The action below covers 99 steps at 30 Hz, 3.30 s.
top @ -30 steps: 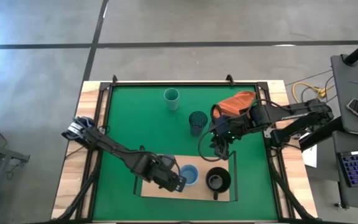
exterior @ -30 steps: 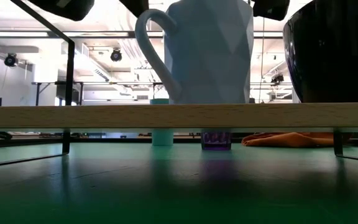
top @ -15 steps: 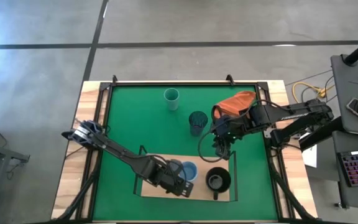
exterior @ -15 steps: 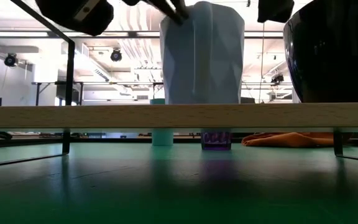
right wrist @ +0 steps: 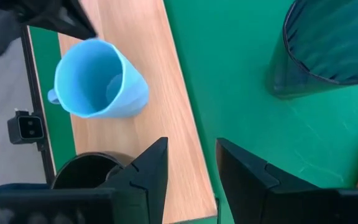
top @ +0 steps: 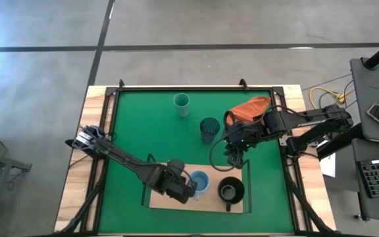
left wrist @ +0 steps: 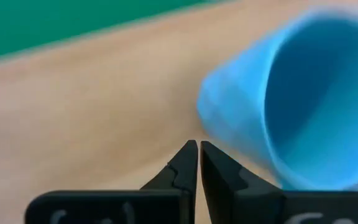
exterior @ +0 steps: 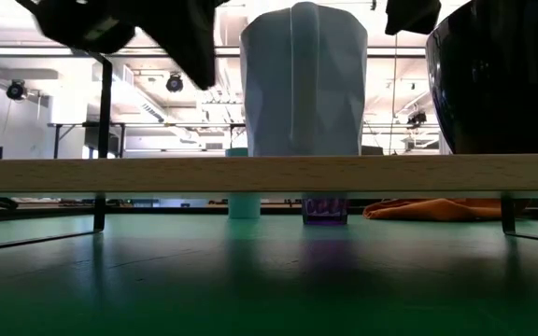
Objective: Stack small to large cups/mugs on shelf
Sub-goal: Put the blue mug on the shelf
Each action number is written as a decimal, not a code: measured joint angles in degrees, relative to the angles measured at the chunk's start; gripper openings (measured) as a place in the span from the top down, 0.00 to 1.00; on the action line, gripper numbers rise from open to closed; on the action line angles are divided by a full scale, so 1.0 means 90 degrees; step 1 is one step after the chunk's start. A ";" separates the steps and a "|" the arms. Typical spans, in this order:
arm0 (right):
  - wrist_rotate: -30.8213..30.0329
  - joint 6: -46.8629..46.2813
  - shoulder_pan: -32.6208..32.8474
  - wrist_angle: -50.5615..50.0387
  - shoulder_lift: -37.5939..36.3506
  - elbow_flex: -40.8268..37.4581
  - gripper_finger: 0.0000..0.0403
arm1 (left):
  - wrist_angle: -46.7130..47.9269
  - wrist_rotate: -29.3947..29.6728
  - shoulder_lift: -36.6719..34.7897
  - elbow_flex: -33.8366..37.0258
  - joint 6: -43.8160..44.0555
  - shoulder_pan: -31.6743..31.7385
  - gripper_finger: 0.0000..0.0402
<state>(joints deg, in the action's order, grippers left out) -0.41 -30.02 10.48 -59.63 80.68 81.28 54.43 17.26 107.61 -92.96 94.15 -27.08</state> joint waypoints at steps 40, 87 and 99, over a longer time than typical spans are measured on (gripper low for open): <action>0.0565 -0.1001 0.0179 0.0577 0.0172 -0.0596 0.68 | -0.1488 0.0335 0.0001 0.0531 -0.1222 0.0237 0.99; 0.1569 -0.0664 0.0476 0.2578 0.1683 -0.0760 0.98 | -0.1891 0.0308 -0.0021 0.0500 -0.1163 0.0052 0.99; 0.1157 -0.0731 0.0474 0.2564 0.1681 -0.0758 0.98 | -0.1989 0.0114 -0.0021 0.0500 -0.0971 -0.0168 0.99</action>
<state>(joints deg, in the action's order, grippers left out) 10.00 -36.60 14.74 -36.56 95.81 74.46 36.53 18.28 107.42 -88.47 85.41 -28.59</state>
